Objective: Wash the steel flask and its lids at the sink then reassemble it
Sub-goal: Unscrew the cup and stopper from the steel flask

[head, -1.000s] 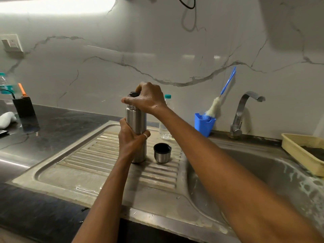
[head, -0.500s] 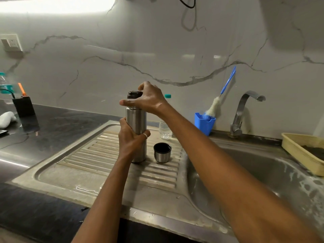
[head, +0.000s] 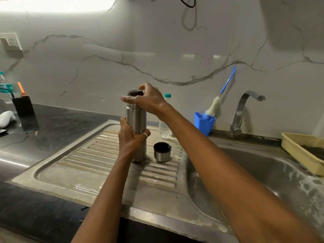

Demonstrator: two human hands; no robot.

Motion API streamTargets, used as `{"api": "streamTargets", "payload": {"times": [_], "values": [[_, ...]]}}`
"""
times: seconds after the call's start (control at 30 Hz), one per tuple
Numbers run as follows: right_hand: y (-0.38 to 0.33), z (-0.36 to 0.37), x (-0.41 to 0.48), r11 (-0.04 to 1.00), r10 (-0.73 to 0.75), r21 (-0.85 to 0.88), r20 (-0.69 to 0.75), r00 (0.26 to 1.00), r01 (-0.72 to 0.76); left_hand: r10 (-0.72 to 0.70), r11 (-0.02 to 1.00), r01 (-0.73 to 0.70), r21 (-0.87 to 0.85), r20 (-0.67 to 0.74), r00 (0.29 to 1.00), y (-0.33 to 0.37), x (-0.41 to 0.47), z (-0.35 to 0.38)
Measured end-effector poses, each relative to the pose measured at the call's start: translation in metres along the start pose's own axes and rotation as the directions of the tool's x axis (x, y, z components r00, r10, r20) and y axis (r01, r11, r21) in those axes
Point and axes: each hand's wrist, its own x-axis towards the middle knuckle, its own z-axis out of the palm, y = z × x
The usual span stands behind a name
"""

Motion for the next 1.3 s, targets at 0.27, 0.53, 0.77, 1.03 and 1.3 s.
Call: {"api": "streamTargets", "payload": {"times": [0.27,0.53,0.77,1.03,1.3], "values": [[-0.004,-0.010,-0.004,0.995,-0.028,0.099,-0.002,1.000,0.028,-0.006,1.000,0.006,0.001,0.001,1.000,0.000,0.000,0.000],[-0.003,-0.003,-0.005,0.999,-0.049,0.005,-0.081,0.996,0.049,-0.009,1.000,0.009,0.010,-0.007,1.000,0.001,0.000,0.000],[-0.010,0.001,-0.007,0.991,-0.065,-0.125,-0.082,0.994,0.055,-0.009,1.000,0.009,0.009,-0.013,1.000,0.000,0.000,-0.001],[-0.012,0.003,-0.006,0.993,-0.088,-0.085,-0.055,0.995,0.083,-0.011,1.000,0.012,0.014,-0.023,1.000,0.000,0.001,0.001],[-0.011,0.004,-0.007,0.992,-0.092,-0.092,-0.106,0.990,0.082,-0.022,1.000,0.023,0.021,-0.025,0.999,0.001,0.000,0.000]]}}
